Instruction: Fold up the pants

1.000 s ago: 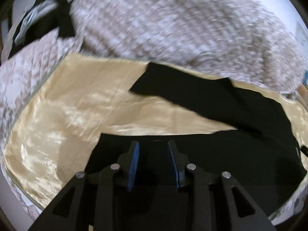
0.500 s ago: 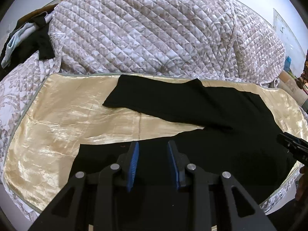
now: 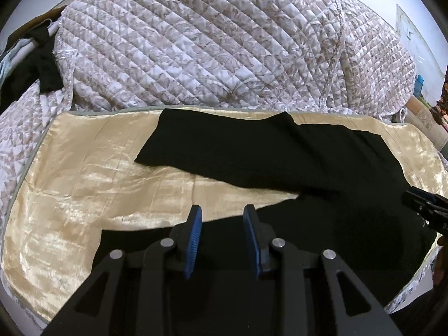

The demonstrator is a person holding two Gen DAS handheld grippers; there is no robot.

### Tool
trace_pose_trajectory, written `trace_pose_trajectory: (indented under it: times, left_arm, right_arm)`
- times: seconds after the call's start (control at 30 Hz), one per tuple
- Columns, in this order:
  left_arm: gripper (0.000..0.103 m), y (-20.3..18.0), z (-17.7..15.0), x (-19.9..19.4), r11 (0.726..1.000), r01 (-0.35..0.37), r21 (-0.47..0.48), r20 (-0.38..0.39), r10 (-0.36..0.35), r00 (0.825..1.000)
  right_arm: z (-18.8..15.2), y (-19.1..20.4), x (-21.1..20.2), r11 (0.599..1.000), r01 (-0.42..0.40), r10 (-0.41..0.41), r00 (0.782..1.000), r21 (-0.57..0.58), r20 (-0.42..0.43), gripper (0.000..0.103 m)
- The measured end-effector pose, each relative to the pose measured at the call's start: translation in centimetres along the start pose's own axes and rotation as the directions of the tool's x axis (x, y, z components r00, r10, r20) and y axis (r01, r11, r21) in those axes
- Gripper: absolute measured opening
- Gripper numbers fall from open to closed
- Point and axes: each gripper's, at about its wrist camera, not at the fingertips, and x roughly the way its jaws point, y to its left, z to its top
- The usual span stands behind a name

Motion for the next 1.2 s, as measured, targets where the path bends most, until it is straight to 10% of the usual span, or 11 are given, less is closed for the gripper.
trace_pose_trajectory:
  times: [0.57, 1.2]
  left_arm:
    - [0.043, 0.7, 3.7, 7.7, 0.995, 0.082, 0.052, -0.064, -0.078, 0.995]
    - [0.069, 0.6, 13.2, 21.9, 0.965, 0.193, 0.176, -0.100, -0.178, 0.979]
  right_arm:
    - [3.6, -2.3, 6.5, 0.999, -0.021, 0.018, 0.996, -0.032, -0.087, 0.062]
    - [15.0, -6.6, 18.8, 0.950, -0.057, 0.012, 0.989, -0.307, -0.149, 0.072]
